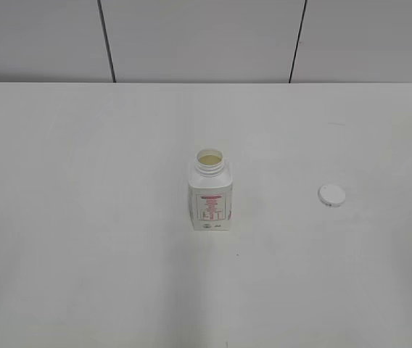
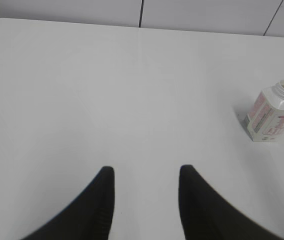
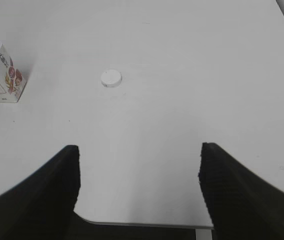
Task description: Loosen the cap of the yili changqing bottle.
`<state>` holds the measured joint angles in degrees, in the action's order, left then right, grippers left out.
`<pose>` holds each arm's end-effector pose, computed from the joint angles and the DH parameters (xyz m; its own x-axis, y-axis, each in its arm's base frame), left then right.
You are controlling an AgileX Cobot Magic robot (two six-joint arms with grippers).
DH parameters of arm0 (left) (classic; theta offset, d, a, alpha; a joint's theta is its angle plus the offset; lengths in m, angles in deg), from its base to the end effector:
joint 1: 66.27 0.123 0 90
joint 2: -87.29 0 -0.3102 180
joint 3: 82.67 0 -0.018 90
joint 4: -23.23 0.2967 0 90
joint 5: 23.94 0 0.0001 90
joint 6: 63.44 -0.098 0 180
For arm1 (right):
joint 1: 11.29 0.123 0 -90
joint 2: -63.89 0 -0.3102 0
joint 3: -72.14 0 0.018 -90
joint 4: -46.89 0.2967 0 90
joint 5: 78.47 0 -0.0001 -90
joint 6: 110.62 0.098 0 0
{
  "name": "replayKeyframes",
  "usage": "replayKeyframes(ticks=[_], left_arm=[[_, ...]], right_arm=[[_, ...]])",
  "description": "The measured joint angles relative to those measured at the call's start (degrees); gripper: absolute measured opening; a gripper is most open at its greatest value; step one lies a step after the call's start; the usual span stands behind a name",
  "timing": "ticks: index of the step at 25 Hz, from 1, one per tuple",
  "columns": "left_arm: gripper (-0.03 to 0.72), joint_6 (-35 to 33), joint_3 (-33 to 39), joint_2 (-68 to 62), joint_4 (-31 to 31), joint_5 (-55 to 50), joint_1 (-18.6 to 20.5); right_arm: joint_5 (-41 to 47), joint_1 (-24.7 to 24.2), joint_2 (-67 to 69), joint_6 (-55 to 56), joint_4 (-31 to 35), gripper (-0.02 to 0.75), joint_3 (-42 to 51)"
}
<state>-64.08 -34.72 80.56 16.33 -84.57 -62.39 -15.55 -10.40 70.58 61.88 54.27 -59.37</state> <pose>0.0125 -0.0094 0.3041 -0.4245 -0.0767 -0.9021 0.0069 0.9961 -0.0880 0.0110 0.0114 0.2977 -0.4584 -0.0786 -0.8853 -0.1499 0.9887 -0.0102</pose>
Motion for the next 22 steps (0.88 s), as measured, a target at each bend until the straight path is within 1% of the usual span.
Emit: replayKeyframes(ticks=[4, 22], left_arm=[[0.248, 0.00, 0.00, 0.00, 0.00, 0.00, 0.00], [0.243, 0.00, 0.00, 0.00, 0.00, 0.00, 0.00]], right_arm=[[0.00, 0.00, 0.00, 0.00, 0.00, 0.585, 0.00], [0.00, 0.00, 0.00, 0.00, 0.00, 0.585, 0.00]])
